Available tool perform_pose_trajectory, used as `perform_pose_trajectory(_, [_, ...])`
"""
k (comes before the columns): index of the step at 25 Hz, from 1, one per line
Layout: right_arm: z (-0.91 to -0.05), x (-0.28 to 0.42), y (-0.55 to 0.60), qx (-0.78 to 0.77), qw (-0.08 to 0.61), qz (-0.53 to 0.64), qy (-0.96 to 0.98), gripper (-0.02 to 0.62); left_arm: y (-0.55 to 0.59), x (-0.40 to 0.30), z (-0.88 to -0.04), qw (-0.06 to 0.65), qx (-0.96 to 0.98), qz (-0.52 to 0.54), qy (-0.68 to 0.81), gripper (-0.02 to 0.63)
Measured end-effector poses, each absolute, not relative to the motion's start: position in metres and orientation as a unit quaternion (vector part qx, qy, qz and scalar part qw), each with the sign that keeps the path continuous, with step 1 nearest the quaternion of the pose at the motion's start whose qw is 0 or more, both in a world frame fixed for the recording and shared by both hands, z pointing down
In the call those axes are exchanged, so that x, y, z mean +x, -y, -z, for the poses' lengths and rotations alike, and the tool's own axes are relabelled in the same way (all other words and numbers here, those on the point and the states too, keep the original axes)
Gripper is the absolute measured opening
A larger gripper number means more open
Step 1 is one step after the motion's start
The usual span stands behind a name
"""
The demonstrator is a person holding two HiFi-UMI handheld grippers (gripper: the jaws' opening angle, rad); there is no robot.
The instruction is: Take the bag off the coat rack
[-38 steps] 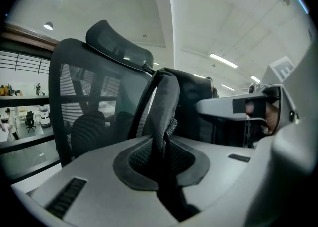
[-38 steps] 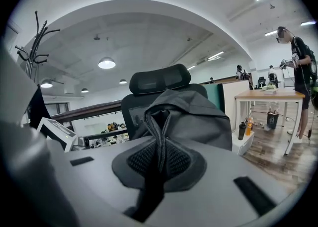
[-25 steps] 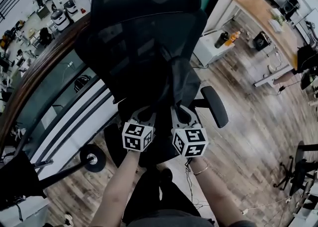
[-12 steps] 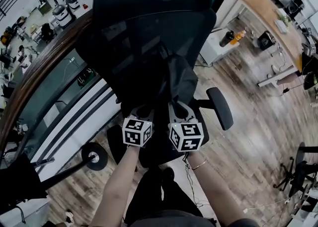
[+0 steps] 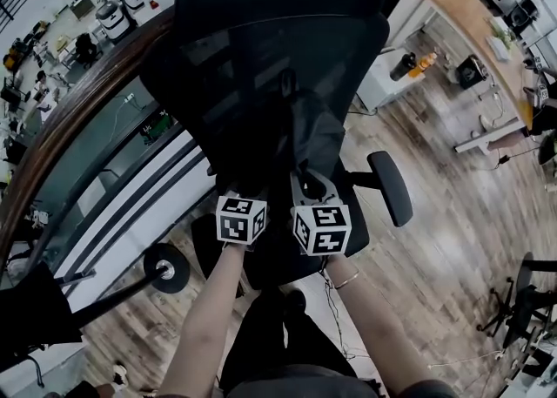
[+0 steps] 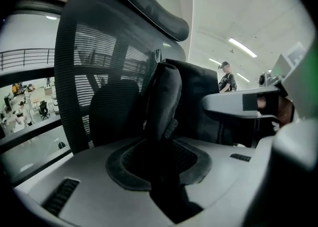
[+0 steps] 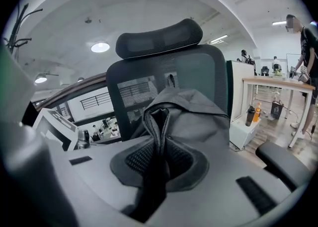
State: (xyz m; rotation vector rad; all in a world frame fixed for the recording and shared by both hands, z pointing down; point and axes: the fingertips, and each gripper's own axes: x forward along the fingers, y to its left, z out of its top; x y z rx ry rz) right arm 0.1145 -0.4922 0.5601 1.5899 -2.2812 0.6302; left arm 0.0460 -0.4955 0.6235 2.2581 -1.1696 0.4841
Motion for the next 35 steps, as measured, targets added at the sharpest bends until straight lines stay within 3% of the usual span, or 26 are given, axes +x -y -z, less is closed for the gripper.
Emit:
perform_pose_trajectory(10, [-0.576, 0.069, 0.473, 0.490, 0.189, -0.221, 0.822, 0.160, 0.482, 0.008, -0.640, 0.308, 0.793, -0.204, 0.484, 0.166])
perform_pose_trajectory(18, [-0.583, 0.034, 0.443, 0.432, 0.213, -0.225, 0.847, 0.193, 0.463, -0.023, -0.629, 0.305, 0.767, -0.192, 0.530, 0.190])
perform_pose_trajectory(35, [-0.530, 0.057, 0.405, 0.462, 0.138, -0.218, 0.849, 0.149, 0.414, -0.042, -0.551, 0.246, 0.769, -0.124, 0.578, 0.184])
